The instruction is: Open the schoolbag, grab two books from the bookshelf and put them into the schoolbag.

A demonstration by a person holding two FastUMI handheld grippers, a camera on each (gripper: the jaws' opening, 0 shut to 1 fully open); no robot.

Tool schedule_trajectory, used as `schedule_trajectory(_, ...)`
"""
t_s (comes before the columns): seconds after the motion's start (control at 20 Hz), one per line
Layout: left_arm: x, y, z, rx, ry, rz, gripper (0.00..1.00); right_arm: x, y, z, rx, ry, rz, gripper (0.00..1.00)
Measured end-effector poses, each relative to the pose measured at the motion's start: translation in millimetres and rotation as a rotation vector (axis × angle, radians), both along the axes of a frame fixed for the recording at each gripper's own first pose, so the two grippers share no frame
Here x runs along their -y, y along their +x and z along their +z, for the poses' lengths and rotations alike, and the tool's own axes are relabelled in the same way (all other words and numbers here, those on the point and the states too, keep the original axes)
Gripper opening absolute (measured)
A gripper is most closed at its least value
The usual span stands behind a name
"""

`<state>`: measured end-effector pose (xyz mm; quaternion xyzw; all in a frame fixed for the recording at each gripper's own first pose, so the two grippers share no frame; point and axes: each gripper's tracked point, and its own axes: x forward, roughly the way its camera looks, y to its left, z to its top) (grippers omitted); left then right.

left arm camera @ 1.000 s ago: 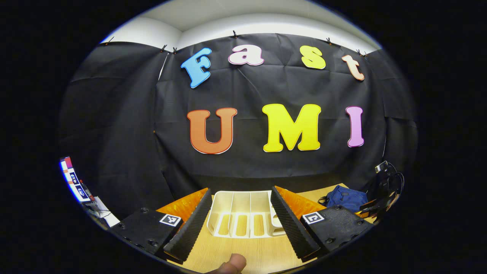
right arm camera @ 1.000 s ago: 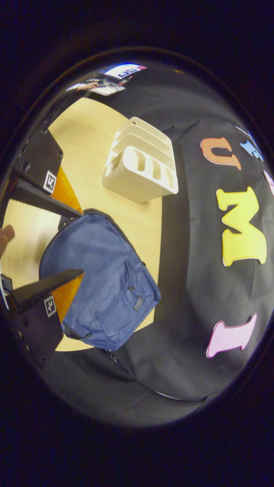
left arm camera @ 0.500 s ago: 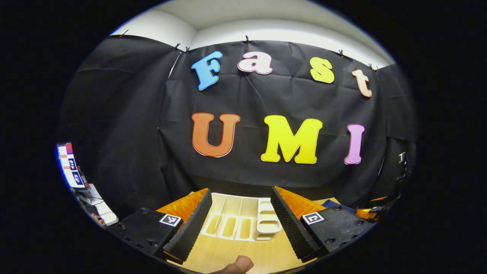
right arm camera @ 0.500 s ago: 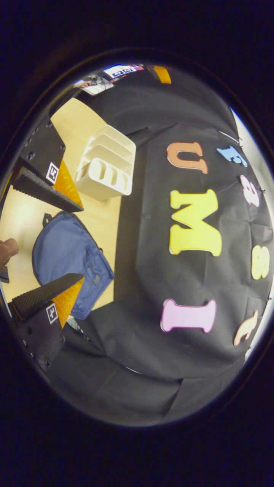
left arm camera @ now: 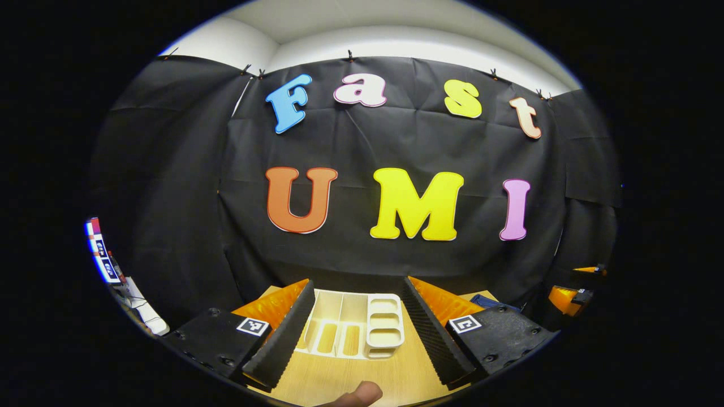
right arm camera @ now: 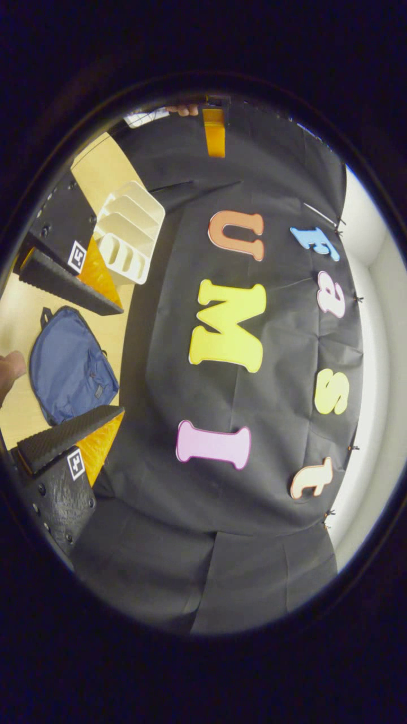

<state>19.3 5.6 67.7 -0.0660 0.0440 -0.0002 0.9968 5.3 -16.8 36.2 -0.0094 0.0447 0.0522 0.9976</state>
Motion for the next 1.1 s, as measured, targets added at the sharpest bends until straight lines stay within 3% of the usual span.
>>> schedule_trajectory(0.25, 11.4, 6.2, 0.6, 0.006, -0.001, -0.018, 0.99, 2.6, -9.6, 15.1, 0.067, 0.009, -0.031, 0.96)
schedule_trajectory(0.55, 18.9, 5.1, -3.7, 0.018, -0.023, -0.04, 0.99, 6.8, -5.1, 11.7, 0.064, 0.007, -0.056, 0.96)
schedule_trajectory(1.1, 19.0, 3.6, -21.4, 0.007, 0.055, -0.029, 0.99, 10.5, 8.3, 28.5, 0.105, 0.025, -0.098, 0.98)
